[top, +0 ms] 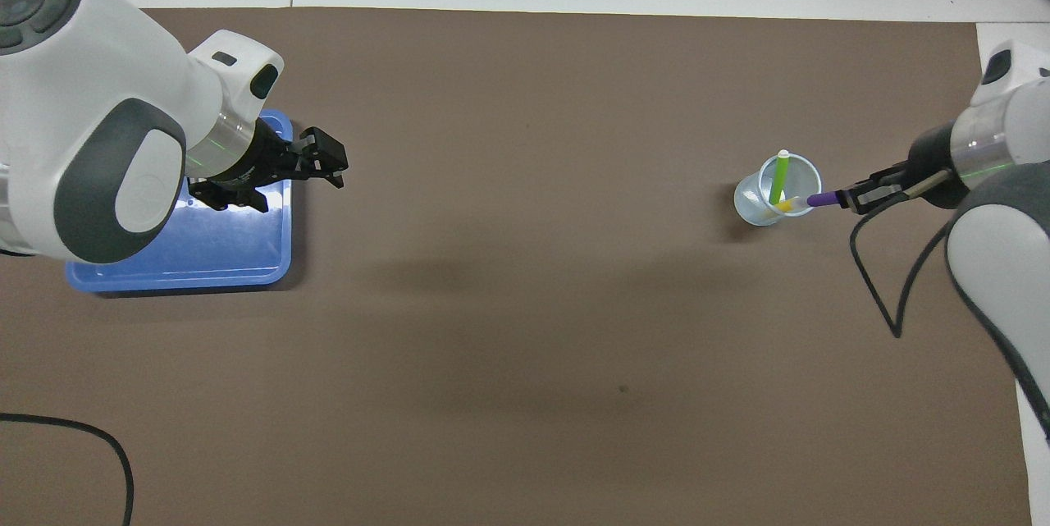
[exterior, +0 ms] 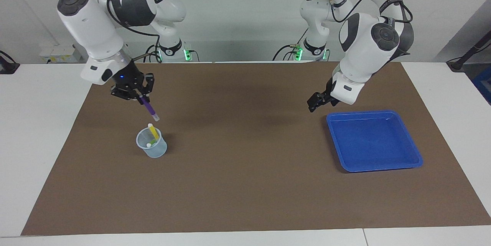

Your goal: Transfer and insert pens with both arms

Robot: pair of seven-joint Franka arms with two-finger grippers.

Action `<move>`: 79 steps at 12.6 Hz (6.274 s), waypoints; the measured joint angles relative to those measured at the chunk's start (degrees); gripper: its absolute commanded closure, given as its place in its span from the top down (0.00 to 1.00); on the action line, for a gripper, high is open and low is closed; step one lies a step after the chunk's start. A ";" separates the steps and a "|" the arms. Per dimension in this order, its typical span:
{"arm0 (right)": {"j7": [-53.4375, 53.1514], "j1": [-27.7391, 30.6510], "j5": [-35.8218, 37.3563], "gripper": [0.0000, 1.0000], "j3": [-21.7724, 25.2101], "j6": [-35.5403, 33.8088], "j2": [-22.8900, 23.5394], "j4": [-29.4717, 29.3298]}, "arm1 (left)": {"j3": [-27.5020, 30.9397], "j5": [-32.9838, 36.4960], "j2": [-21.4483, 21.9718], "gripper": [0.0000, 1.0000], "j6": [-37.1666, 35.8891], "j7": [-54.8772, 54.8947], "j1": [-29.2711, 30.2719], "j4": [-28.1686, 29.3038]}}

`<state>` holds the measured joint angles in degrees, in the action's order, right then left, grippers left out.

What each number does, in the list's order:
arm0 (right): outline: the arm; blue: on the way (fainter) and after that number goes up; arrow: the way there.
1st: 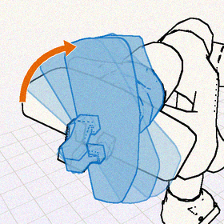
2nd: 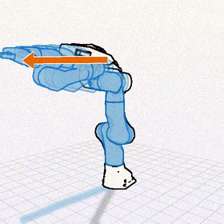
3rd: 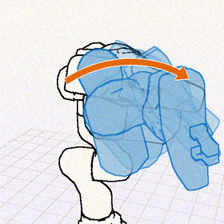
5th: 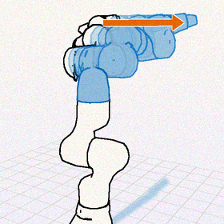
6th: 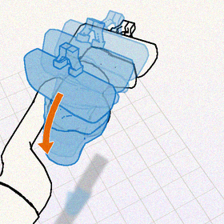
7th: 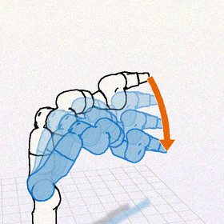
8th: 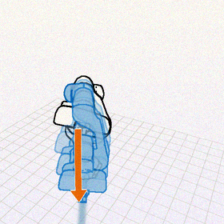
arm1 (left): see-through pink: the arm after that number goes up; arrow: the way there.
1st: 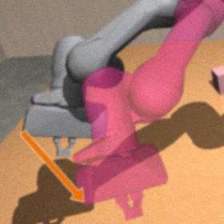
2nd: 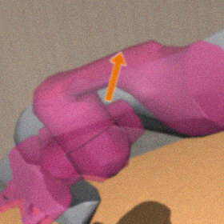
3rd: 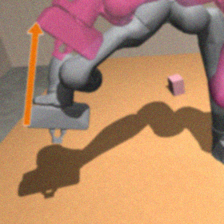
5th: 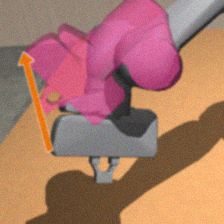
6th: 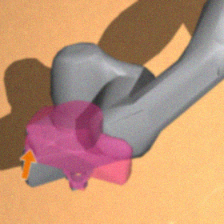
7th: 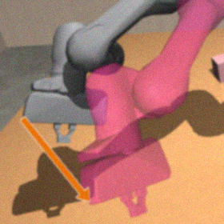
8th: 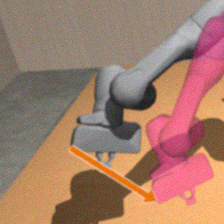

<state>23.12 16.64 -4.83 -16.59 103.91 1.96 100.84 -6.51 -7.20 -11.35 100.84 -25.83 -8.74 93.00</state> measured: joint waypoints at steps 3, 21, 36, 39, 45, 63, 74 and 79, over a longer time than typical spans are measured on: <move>4.27 2.40 2.52 0.00 0.00 3.05 0.60 1.01 | -0.01 2.03 0.00 1.00 1.76 5.76 1.71 -0.23; -1.68 1.81 2.95 1.00 -0.79 13.14 3.00 9.22 | -3.31 8.94 11.33 1.00 -8.73 28.92 14.31 -1.01; -7.25 1.92 2.29 1.00 0.64 -16.88 -13.02 0.57 | -1.81 9.26 13.91 1.00 -11.54 30.80 14.60 -1.61; -7.25 1.88 1.81 1.00 0.81 -18.84 -12.95 0.63 | -1.91 9.26 13.98 1.00 -11.54 29.53 14.60 -1.63; -7.85 1.78 1.73 1.00 0.70 -18.62 -13.08 0.64 | -2.19 9.26 14.02 1.00 -11.54 28.94 14.59 -1.62; -8.30 1.69 1.44 1.00 0.33 -17.07 -13.21 0.65 | -2.41 9.26 14.16 1.00 -12.11 24.56 14.50 -1.57; -8.30 1.70 1.44 1.00 0.47 -17.07 -13.91 0.55 | -2.42 9.26 14.16 1.00 -12.28 24.55 14.50 -1.57; -8.30 1.70 1.44 1.00 0.48 -17.07 -13.93 0.55 | -2.42 9.26 14.16 1.00 -12.33 24.54 14.50 -1.57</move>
<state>14.83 18.34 -3.40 -16.11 86.85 -11.97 101.39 -8.93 2.06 2.81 88.52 -1.28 5.75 91.43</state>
